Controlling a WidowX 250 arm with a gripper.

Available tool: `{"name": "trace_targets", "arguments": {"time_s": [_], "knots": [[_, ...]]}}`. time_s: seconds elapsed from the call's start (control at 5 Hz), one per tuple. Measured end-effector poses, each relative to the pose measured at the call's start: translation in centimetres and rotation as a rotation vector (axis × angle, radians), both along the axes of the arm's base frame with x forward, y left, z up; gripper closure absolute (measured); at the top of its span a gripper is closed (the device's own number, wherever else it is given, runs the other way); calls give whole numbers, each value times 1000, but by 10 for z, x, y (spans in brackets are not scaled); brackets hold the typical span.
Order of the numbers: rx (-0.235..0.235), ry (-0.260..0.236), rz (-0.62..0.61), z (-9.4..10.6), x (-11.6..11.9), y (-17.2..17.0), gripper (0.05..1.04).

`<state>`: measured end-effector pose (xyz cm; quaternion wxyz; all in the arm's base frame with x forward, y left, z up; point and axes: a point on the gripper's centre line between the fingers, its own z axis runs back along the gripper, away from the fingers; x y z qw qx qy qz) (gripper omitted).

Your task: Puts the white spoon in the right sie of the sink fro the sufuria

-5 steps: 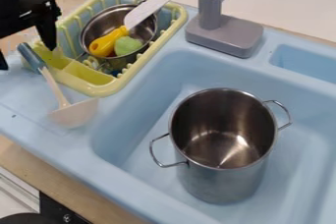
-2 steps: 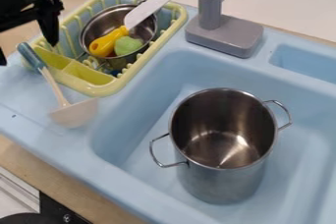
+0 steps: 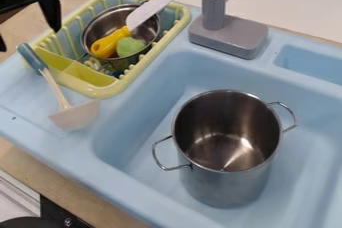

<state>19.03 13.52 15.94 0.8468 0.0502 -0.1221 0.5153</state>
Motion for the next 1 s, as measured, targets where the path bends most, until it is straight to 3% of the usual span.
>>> {"name": "trace_targets", "arguments": {"time_s": [0.2, 0.4, 0.6, 0.8, 1.0], "knots": [[-57, -25, -96, -6, 16, -18, 85], [-79, -52, -205, -6, 32, -44, 85], [-131, -87, -349, -4, 45, -75, 85], [-148, -114, -517, 3, 57, -104, 85], [-200, -95, -703, -6, 68, -140, 85]]}}
